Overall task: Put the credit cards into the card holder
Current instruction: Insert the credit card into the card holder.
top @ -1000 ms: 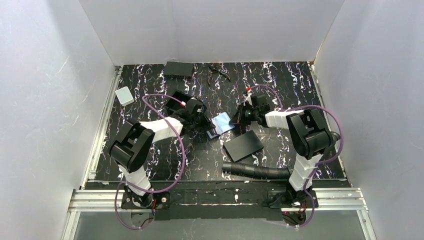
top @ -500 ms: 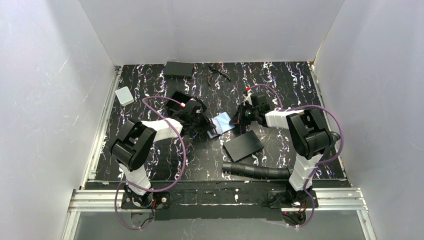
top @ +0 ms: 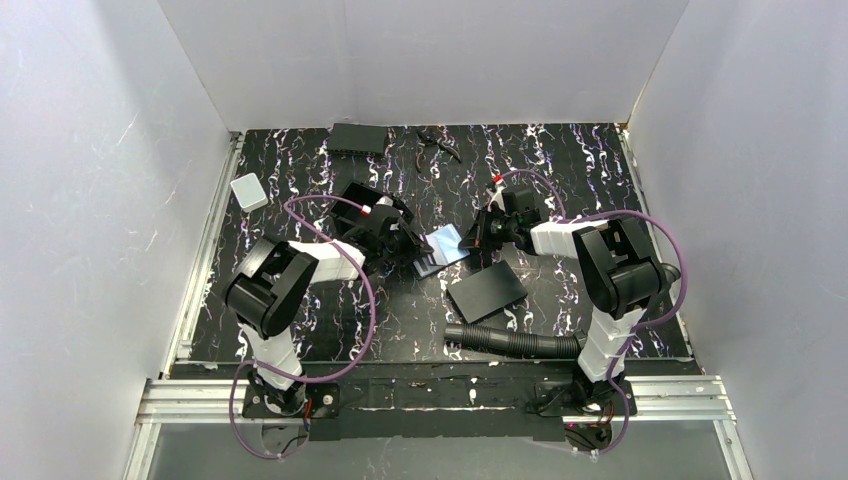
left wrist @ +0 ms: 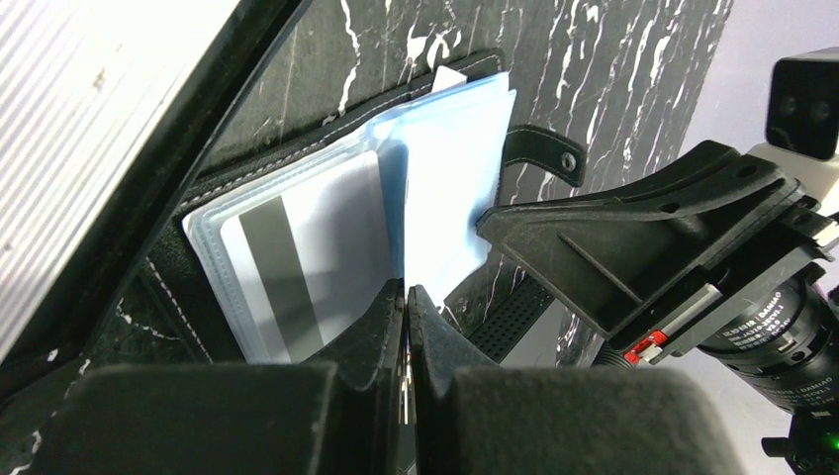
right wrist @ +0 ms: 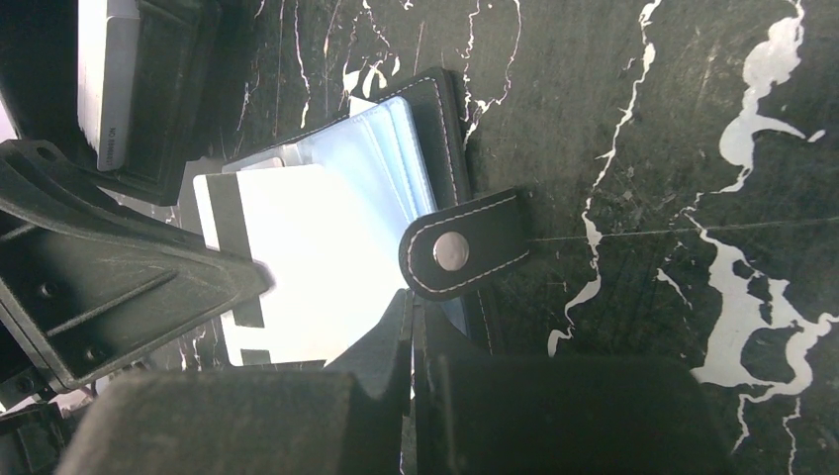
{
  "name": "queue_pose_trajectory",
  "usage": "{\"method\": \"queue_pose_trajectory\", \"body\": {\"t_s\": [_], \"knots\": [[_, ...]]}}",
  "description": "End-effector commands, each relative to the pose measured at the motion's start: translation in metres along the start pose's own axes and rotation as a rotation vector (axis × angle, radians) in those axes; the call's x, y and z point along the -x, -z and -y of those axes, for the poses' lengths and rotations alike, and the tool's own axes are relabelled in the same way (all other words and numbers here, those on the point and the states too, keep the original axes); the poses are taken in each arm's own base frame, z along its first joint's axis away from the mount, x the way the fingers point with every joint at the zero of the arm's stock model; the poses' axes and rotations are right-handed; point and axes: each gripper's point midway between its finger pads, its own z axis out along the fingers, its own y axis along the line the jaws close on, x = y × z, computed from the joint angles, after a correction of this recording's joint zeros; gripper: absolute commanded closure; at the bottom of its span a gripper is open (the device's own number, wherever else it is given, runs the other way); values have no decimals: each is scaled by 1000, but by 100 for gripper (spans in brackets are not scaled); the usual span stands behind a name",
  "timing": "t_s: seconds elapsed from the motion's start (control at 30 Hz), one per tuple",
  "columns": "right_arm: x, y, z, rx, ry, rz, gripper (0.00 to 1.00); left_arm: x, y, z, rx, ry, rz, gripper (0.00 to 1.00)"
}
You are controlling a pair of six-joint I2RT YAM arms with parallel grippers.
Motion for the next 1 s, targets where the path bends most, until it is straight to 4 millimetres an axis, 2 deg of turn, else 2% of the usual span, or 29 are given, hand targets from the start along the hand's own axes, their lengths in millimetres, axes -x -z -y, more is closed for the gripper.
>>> {"method": "queue_pose_trajectory", "body": {"t_s": [0.0, 0.37, 0.63, 0.97], "knots": [[-15, 4, 16, -60, -17, -33, 97, 6, -5, -11, 1, -23, 53, 100], [-17, 2, 18, -64, -22, -35, 97, 10, -8, -15, -9, 19, 101, 100], [-16, 2, 16, -57, -29, -32, 97, -3, -15, -14, -17, 89, 86, 100], [-16, 2, 16, -53, -30, -33, 97, -2, -9, -16, -16, 172, 107, 100]]}}
